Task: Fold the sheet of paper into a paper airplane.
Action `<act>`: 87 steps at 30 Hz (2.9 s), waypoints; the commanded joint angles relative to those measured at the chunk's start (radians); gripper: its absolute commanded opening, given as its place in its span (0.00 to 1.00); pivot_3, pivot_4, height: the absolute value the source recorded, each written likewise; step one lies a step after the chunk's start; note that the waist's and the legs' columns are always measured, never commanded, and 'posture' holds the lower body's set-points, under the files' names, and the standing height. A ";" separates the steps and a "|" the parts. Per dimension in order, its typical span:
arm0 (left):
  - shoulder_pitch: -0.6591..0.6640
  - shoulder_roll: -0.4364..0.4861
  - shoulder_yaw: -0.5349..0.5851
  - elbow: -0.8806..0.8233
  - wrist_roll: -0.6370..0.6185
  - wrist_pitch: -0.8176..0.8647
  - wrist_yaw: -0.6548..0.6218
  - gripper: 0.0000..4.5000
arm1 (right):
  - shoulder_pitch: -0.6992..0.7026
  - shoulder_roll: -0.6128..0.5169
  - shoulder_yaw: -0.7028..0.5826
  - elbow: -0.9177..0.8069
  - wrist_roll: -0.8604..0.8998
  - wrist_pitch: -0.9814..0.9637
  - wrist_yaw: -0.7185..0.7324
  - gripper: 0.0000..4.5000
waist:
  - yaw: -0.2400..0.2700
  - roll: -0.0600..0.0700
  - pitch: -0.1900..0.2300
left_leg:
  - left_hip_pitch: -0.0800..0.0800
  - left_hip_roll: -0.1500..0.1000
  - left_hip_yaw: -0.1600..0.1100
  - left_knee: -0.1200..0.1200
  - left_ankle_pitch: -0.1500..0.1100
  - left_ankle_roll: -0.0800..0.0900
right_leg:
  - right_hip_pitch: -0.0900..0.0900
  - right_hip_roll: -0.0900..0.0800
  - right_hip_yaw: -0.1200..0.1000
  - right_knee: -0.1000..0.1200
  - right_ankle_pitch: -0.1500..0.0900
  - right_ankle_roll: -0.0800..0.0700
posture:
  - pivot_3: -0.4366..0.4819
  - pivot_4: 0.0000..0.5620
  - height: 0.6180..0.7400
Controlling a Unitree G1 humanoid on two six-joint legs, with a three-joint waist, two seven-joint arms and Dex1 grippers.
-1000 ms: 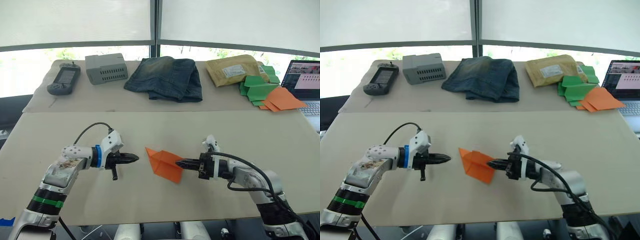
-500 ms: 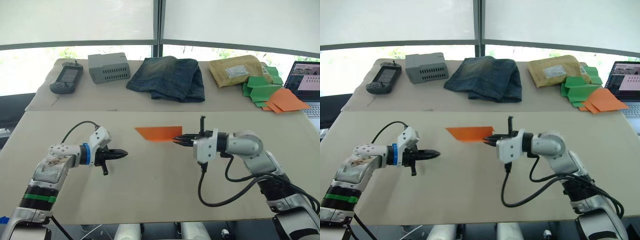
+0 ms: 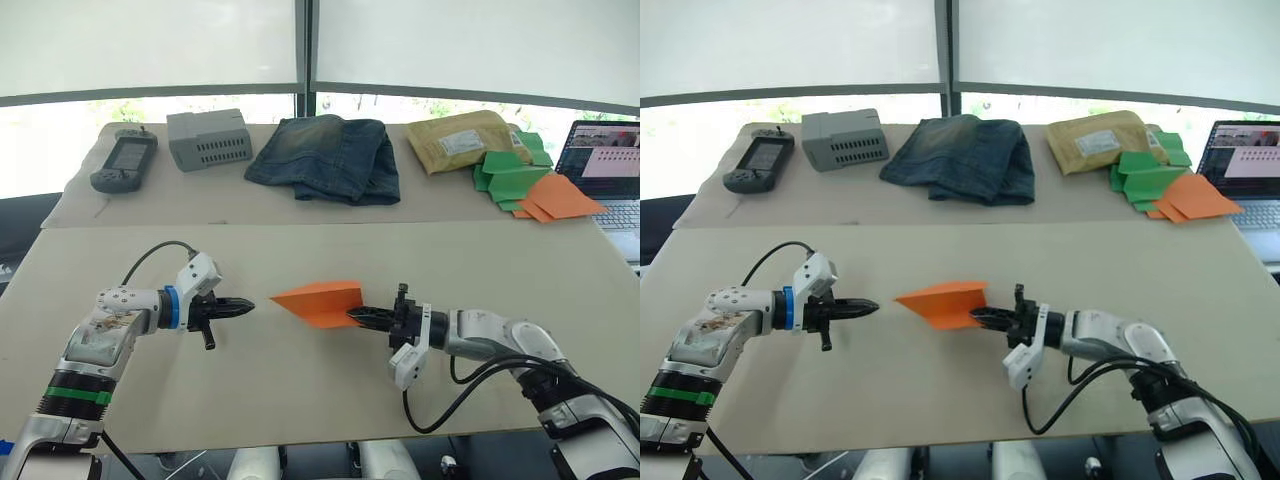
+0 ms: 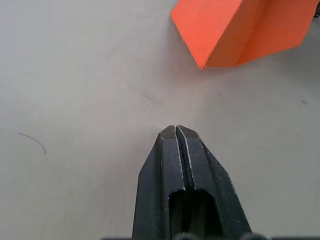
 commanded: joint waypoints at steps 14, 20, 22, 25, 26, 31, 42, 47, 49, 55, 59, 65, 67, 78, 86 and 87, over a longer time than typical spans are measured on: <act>-0.024 0.001 0.023 -0.007 -0.028 0.003 -0.022 0.00 | 0.048 -0.247 -0.023 -0.138 0.439 0.038 0.180 0.99 | 0.002 -0.001 0.000 | -0.003 0.000 0.001 -0.001 -0.001 0.001 | -0.002 0.000 0.002 0.000 0.005 0.005 | 0.48 0.27 0.85; -0.060 -0.024 0.067 -0.054 -0.117 0.087 -0.007 0.00 | 0.013 -0.208 0.010 -0.214 0.794 0.268 0.446 0.56 | -0.006 -0.001 0.001 | -0.002 0.002 0.000 0.001 0.000 0.001 | -0.001 0.001 0.002 0.000 0.006 0.007 | 0.48 0.27 0.85; -0.063 -0.023 0.067 -0.070 -0.124 0.102 0.002 0.00 | -0.009 -0.152 0.024 -0.229 0.921 0.447 0.562 0.41 | -0.010 -0.001 0.001 | -0.002 0.002 0.000 0.001 0.000 0.001 | -0.001 0.002 0.002 0.000 0.006 0.008 | 0.48 0.27 0.85; -0.058 -0.021 0.062 -0.089 -0.125 0.114 0.011 0.00 | -0.031 -0.074 0.027 -0.259 1.075 0.725 0.712 0.18 | -0.014 -0.001 0.001 | -0.002 0.002 -0.002 0.001 0.000 0.001 | 0.000 0.002 0.002 0.000 0.008 0.005 | 0.48 0.27 0.85; -0.053 -0.019 0.060 -0.096 -0.122 0.116 0.012 0.00 | -0.048 -0.051 0.024 -0.259 1.091 0.787 0.743 0.10 | -0.013 -0.001 0.001 | -0.002 0.002 -0.003 0.001 0.000 0.001 | -0.001 0.002 0.002 0.000 0.009 0.003 | 0.48 0.27 0.85; -0.036 -0.019 0.057 -0.115 -0.120 0.120 0.023 0.00 | -0.111 0.046 0.026 -0.265 1.141 1.032 0.853 0.01 | -0.011 -0.001 0.001 | -0.004 0.002 -0.004 0.001 0.000 0.001 | -0.002 0.002 0.001 0.000 0.010 0.001 | 0.48 0.27 0.85; -0.011 -0.020 0.051 -0.129 -0.109 0.113 0.044 0.00 | -0.190 0.209 0.098 -0.261 1.091 1.258 0.961 0.01 | -0.005 -0.001 0.001 | -0.005 0.002 -0.003 0.001 0.000 0.001 | -0.003 0.002 0.000 0.000 0.010 0.001 | 0.48 0.27 0.85; -0.005 -0.017 0.051 -0.128 -0.103 0.106 0.044 0.00 | -0.143 0.189 0.083 -0.316 1.092 1.315 0.995 0.01 | 0.009 -0.001 0.001 | -0.005 0.001 -0.002 0.001 0.000 0.001 | -0.003 0.002 0.000 0.000 0.010 0.001 | 0.48 0.27 0.85; -0.004 -0.017 0.049 -0.125 -0.100 0.102 0.043 0.00 | -0.115 0.182 0.070 -0.361 1.113 1.359 1.001 0.01 | 0.011 -0.001 0.001 | -0.005 0.002 -0.002 0.001 0.000 0.001 | -0.003 0.002 0.000 0.000 0.010 0.001 | 0.48 0.27 0.85; -0.015 -0.015 0.032 -0.106 -0.087 0.086 0.030 0.00 | -0.024 0.175 0.038 -0.503 1.165 1.509 0.988 0.01 | 0.012 -0.001 0.001 | -0.005 0.001 -0.002 0.001 0.000 0.001 | -0.003 0.002 -0.001 0.000 0.010 0.001 | 0.48 0.27 0.85; -0.029 -0.019 0.020 -0.096 -0.082 0.081 0.024 0.00 | 0.029 0.184 0.046 -0.528 1.148 1.526 0.956 0.01 | 0.011 -0.001 0.001 | -0.005 0.001 -0.002 0.001 0.000 0.001 | -0.003 0.002 -0.001 0.000 0.009 0.002 | 0.48 0.27 0.85; -0.050 -0.034 -0.004 -0.098 -0.081 0.086 0.014 0.00 | 0.072 0.193 0.063 -0.561 1.101 1.483 0.904 0.01 | 0.011 -0.001 0.001 | -0.004 0.001 -0.001 0.001 0.000 0.000 | -0.003 0.003 -0.001 0.000 0.007 0.006 | 0.48 0.27 0.85; -0.065 -0.057 -0.031 -0.094 -0.072 0.079 0.012 0.00 | 0.091 0.189 0.060 -0.578 1.084 1.468 0.888 0.01 | 0.012 -0.001 0.001 | -0.004 0.001 -0.001 0.001 0.000 0.000 | -0.003 0.003 -0.001 0.000 0.007 0.006 | 0.48 0.27 0.85; -0.142 -0.136 -0.121 -0.025 -0.024 0.032 -0.017 0.00 | 0.177 0.118 -0.029 -0.684 1.065 1.477 0.836 0.01 | 0.012 -0.001 0.001 | -0.005 -0.001 -0.001 0.002 0.000 0.000 | -0.003 0.003 0.000 0.000 0.007 0.007 | 0.48 0.27 0.85; -0.170 -0.153 -0.149 0.023 0.004 -0.011 -0.045 0.00 | 0.281 0.076 -0.104 -0.752 1.077 1.516 0.796 0.01 | 0.015 -0.001 0.001 | -0.005 0.000 -0.002 0.002 0.000 0.000 | -0.003 0.004 0.000 0.000 0.006 0.007 | 0.48 0.27 0.85; -0.172 -0.156 -0.152 0.028 0.007 -0.014 -0.048 0.00 | 0.291 0.074 -0.099 -0.751 1.068 1.510 0.792 0.01 | 0.015 -0.001 0.001 | -0.005 0.000 -0.002 0.002 0.000 0.000 | -0.003 0.003 0.000 0.000 0.006 0.007 | 0.48 0.27 0.85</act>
